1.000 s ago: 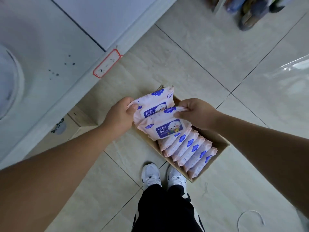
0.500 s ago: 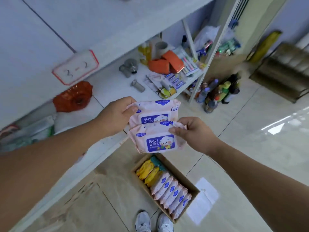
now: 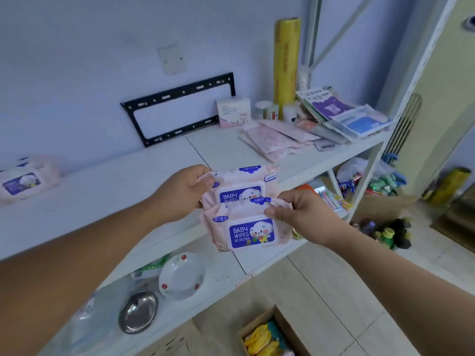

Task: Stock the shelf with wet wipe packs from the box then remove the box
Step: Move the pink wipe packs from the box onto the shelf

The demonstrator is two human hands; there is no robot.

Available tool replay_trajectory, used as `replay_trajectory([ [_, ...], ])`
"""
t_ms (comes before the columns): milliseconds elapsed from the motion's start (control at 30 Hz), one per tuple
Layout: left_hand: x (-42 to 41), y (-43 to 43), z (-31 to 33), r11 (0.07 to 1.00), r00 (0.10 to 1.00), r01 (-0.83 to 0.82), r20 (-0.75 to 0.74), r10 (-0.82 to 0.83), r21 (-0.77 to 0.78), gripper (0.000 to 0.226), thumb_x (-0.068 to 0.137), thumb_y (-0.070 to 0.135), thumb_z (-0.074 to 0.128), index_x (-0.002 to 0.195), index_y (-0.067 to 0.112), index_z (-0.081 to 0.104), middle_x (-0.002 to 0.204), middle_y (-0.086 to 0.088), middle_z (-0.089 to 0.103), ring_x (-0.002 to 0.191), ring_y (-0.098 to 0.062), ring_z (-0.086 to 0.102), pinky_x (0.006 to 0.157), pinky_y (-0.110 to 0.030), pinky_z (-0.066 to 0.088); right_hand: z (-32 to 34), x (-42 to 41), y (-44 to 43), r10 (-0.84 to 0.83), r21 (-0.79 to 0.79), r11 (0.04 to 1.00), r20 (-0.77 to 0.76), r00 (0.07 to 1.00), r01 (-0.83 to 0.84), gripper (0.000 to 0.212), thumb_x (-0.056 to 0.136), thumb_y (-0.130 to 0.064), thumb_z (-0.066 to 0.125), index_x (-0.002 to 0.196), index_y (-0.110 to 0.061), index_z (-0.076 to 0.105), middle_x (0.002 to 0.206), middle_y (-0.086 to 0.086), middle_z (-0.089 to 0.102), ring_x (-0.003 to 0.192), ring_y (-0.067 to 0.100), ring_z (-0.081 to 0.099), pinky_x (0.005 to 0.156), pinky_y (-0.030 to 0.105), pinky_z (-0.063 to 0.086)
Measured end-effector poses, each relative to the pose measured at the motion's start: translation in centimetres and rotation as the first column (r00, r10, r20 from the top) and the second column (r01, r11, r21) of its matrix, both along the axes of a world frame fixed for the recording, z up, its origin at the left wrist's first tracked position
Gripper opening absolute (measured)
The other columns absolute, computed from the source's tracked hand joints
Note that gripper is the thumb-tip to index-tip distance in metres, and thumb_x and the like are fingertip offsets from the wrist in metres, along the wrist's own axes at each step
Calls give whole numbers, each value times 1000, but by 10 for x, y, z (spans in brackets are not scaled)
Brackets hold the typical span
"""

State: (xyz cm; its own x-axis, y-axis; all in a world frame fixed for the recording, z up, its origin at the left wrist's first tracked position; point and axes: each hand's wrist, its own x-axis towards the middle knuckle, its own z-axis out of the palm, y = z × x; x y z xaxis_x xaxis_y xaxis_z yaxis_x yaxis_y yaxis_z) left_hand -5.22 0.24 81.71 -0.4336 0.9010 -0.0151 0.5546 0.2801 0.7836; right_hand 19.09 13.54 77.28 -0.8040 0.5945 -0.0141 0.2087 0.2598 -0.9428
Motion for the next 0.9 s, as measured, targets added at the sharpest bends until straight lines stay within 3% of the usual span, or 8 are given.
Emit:
replay_trajectory([
  [67, -15, -25, 18, 998, 998, -55, -40, 56, 19, 19, 105, 25, 49, 94, 13, 61, 92, -7, 70, 80, -18, 66, 75, -38, 61, 20, -23, -12, 73, -11, 997, -13, 997, -73, 14, 95, -23, 70, 83, -25, 76, 84, -10, 79, 76, 5, 74, 66, 17, 52],
  [200, -58, -79, 39, 977, 978, -205, -33, 207, 65, 21, 105, 25, 49, 92, 12, 60, 91, -6, 68, 76, -15, 64, 67, -29, 60, 42, -77, -35, 221, -21, 975, -27, 975, -222, 10, 94, -24, 70, 87, -21, 76, 98, 1, 80, 93, 20, 77, 79, 33, 59],
  [400, -138, -156, 39, 906, 908, -418, 4, 419, 64, 22, 104, 26, 48, 98, 8, 60, 97, -10, 68, 82, -18, 65, 73, -36, 59, 43, -178, -81, 328, -19, 944, -42, 944, -329, 27, 94, -19, 71, 67, -23, 71, 78, 1, 77, 73, 12, 72, 64, 22, 52],
  [533, -200, -194, 25, 879, 879, -476, -6, 476, 30, 21, 104, 23, 49, 94, 7, 58, 89, -7, 62, 76, -18, 60, 60, -31, 53, 29, -253, -109, 361, -7, 932, -35, 932, -361, 25, 93, -21, 72, 69, -16, 67, 77, 1, 76, 73, 13, 71, 64, 25, 51],
  [633, -252, -214, 9, 859, 859, -512, -30, 511, -11, 21, 103, 26, 48, 86, 17, 56, 96, -11, 66, 87, -30, 65, 69, -46, 59, 10, -309, -129, 356, -40, 933, -34, 934, -357, 27, 92, -22, 73, 71, -9, 64, 77, 6, 76, 71, 16, 69, 64, 29, 49],
  [733, -302, -230, -6, 832, 834, -552, -29, 551, -55, 21, 102, 26, 49, 89, 13, 59, 100, -16, 67, 97, -38, 67, 76, -53, 59, -7, -360, -147, 363, -64, 930, -6, 932, -363, 27, 92, -23, 74, 73, -6, 66, 77, 8, 75, 69, 15, 66, 65, 28, 47],
  [833, -351, -245, -22, 814, 814, -573, 50, 579, -90, 18, 101, 27, 50, 94, 14, 61, 108, -16, 67, 101, -37, 68, 81, -60, 59, -18, -407, -161, 376, -68, 925, 16, 927, -374, 32, 93, -24, 73, 62, -20, 65, 68, -1, 72, 63, 9, 63, 60, 24, 46],
  [900, -378, -251, -29, 798, 794, -589, 92, 600, -125, 16, 100, 25, 51, 97, 15, 63, 114, -13, 66, 104, -34, 67, 82, -59, 59, -24, -433, -167, 365, -69, 930, 32, 930, -362, 33, 92, -26, 74, 63, -20, 61, 69, -4, 71, 63, 10, 63, 60, 24, 45],
])
